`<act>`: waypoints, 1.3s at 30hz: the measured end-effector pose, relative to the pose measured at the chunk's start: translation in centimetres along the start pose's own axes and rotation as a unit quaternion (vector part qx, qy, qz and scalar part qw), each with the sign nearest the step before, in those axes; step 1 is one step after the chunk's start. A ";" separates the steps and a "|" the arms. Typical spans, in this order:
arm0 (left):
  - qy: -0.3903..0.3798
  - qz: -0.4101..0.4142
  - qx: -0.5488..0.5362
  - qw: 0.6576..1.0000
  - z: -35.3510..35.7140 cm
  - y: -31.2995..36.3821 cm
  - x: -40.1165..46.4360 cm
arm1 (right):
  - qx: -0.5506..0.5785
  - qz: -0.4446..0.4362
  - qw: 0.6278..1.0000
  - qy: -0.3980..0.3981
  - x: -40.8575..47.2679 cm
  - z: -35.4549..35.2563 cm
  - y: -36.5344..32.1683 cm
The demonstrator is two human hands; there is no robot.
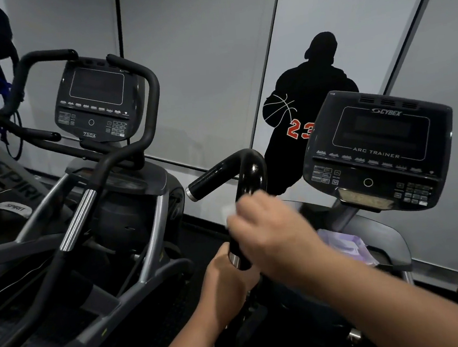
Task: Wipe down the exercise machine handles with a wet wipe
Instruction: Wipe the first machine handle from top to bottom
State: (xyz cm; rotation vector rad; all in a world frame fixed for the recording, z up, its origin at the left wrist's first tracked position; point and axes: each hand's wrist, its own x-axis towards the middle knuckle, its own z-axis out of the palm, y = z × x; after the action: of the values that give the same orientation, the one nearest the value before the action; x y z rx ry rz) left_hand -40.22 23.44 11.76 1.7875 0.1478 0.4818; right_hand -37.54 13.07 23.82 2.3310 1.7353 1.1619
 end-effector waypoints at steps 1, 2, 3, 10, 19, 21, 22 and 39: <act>-0.016 0.036 0.019 0.999 0.0 0.1 -0.2 | -0.010 -0.043 0.999 -0.028 -1.0 0.4 -1.0; -0.027 0.067 0.029 0.997 -0.1 0.1 -0.3 | -0.028 -0.071 0.996 -0.047 -1.8 0.8 -1.7; -0.037 0.074 0.026 0.996 -0.2 0.4 -0.5 | -0.040 -0.082 0.994 -0.058 -2.2 1.0 -2.1; 0.014 -0.072 -0.051 0.996 0.1 0.3 0.0 | -0.094 0.060 0.994 0.010 3.7 -1.9 3.2; 0.021 -0.069 0.025 0.997 -0.4 4.1 0.6 | -0.043 -0.075 0.991 -0.101 -0.4 0.2 -2.3; 0.069 -0.084 0.008 0.994 0.6 5.4 1.9 | -0.020 -0.083 0.989 -0.118 -1.1 0.7 -2.7; 0.021 -0.089 0.007 0.996 0.4 4.4 1.5 | -0.030 -0.085 0.990 -0.110 -0.6 0.5 -2.2; 0.037 0.004 0.058 0.998 1.6 1.1 0.1 | -0.105 -0.103 0.987 -0.061 1.0 -0.1 -0.8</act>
State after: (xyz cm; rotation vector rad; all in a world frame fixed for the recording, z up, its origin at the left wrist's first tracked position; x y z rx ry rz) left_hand -39.63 21.71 12.54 1.8844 0.2251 0.5555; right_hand -38.15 14.16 24.08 2.0059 1.6741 1.0840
